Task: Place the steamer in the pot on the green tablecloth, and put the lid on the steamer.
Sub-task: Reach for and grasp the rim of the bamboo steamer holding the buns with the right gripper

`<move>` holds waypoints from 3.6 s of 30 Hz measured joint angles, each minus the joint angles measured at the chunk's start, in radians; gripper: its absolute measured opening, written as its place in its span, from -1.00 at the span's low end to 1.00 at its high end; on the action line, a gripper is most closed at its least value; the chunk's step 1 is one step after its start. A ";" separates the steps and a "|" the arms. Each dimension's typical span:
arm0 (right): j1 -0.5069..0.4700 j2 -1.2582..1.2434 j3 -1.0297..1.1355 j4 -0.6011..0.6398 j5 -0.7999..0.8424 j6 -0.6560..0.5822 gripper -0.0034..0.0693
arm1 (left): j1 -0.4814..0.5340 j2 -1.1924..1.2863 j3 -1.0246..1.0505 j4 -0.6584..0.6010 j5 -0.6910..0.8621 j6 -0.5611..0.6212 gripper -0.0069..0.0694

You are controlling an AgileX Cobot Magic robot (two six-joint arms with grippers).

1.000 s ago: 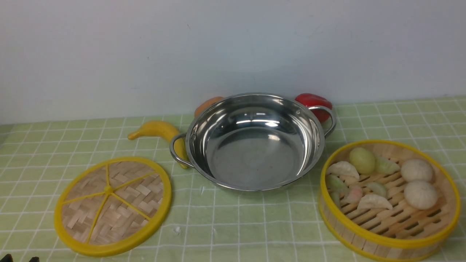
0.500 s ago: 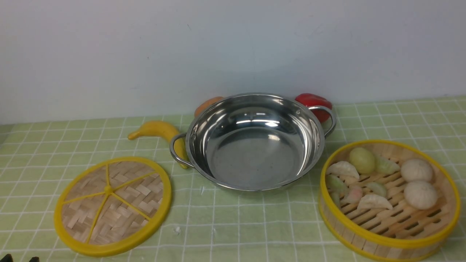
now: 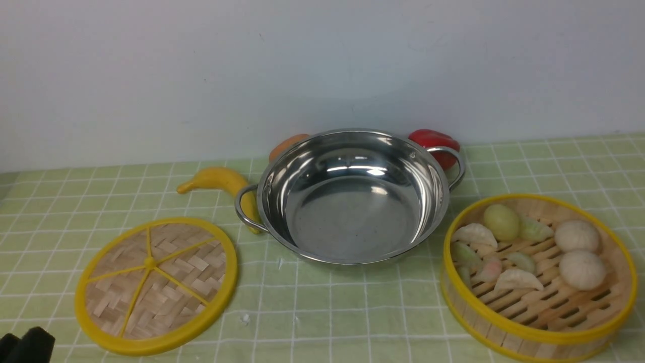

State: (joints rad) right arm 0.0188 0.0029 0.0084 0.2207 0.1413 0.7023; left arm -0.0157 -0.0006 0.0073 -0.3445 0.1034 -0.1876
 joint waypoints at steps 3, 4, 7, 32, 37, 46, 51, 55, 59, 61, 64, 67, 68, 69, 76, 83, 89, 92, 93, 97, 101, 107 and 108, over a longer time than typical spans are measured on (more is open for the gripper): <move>0.000 0.000 0.000 0.101 -0.051 0.039 -0.24 | 0.000 0.000 0.000 -0.152 -0.057 -0.094 -0.18; 0.000 0.000 0.000 0.113 -0.063 0.045 -0.24 | 0.000 0.000 0.000 -0.182 -0.080 -0.111 -0.18; 0.000 0.000 0.000 0.140 -0.111 0.058 -0.24 | 0.000 0.000 0.000 -0.216 -0.154 -0.126 -0.18; 0.000 0.867 -1.119 0.006 0.780 -0.727 -0.24 | -0.001 0.665 -0.749 -0.036 0.377 0.298 -0.18; 0.000 1.115 -1.143 -0.221 1.056 -0.569 -0.24 | -0.001 0.904 -0.830 0.047 0.745 0.310 -0.18; 0.000 1.390 -1.014 -0.281 0.859 -0.488 -0.24 | -0.001 1.083 -0.841 0.088 0.851 0.309 -0.18; 0.000 1.469 -0.997 -0.278 0.791 -0.478 -0.24 | -0.001 1.084 -0.842 0.088 0.852 0.311 -0.18; -0.013 1.518 -0.997 -0.279 0.754 -0.459 -0.24 | -0.001 1.084 -0.843 0.088 0.854 0.316 -0.18; -0.068 1.559 -0.997 -0.279 0.715 -0.452 -0.24 | -0.001 1.084 -0.843 0.088 0.860 0.343 -0.18; -0.084 1.571 -0.997 -0.279 0.704 -0.452 -0.24 | -0.001 1.084 -0.843 0.088 0.860 0.349 -0.18; -0.092 1.583 -0.997 -0.271 0.686 -0.467 -0.24 | -0.001 1.084 -0.843 0.089 0.860 0.351 -0.18; -0.093 1.585 -0.996 -0.231 0.662 -0.494 -0.24 | -0.001 1.084 -0.843 0.090 0.853 0.354 -0.18; -0.093 1.585 -0.996 -0.231 0.662 -0.496 -0.24 | -0.001 1.084 -0.843 0.090 0.853 0.354 -0.18; -0.093 1.585 -0.996 -0.202 0.649 -0.519 -0.24 | -0.001 1.084 -0.843 0.090 0.848 0.355 -0.18; -0.093 1.600 -0.996 -0.169 0.643 -0.563 -0.24 | -0.001 1.084 -0.843 0.091 0.838 0.356 -0.18; -0.093 1.701 -0.996 -0.172 0.641 -0.577 -0.24 | -0.001 1.084 -0.843 0.091 0.838 0.356 -0.18; -0.092 1.750 -0.996 -0.221 0.645 -0.514 -0.53 | -0.001 1.084 -0.843 0.091 0.838 0.356 -0.18; -0.092 1.751 -0.997 -0.314 0.669 -0.447 -0.75 | -0.001 1.084 -0.843 0.091 0.838 0.356 -0.18; -0.092 1.751 -0.997 -0.321 0.671 -0.444 -0.75 | -0.001 1.084 -0.843 0.091 0.838 0.356 -0.18; -0.093 1.751 -0.997 -0.405 0.720 -0.365 -0.75 | -0.001 1.084 -0.843 0.091 0.838 0.356 -0.18; -0.115 1.732 -0.997 -0.409 0.748 -0.355 -0.75 | -0.001 1.084 -0.843 0.091 0.838 0.356 -0.18; -0.182 1.641 -1.018 -0.371 0.819 -0.422 -0.74 | -0.001 1.085 -0.843 0.091 0.837 0.356 -0.18; -0.196 1.624 -1.033 -0.358 0.842 -0.447 -0.73 | -0.001 1.086 -0.843 0.091 0.837 0.356 -0.18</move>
State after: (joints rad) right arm -0.1776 1.6268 -1.0249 -0.1377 0.9829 0.2549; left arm -0.0170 1.0854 -0.8357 -0.2532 0.9403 0.1686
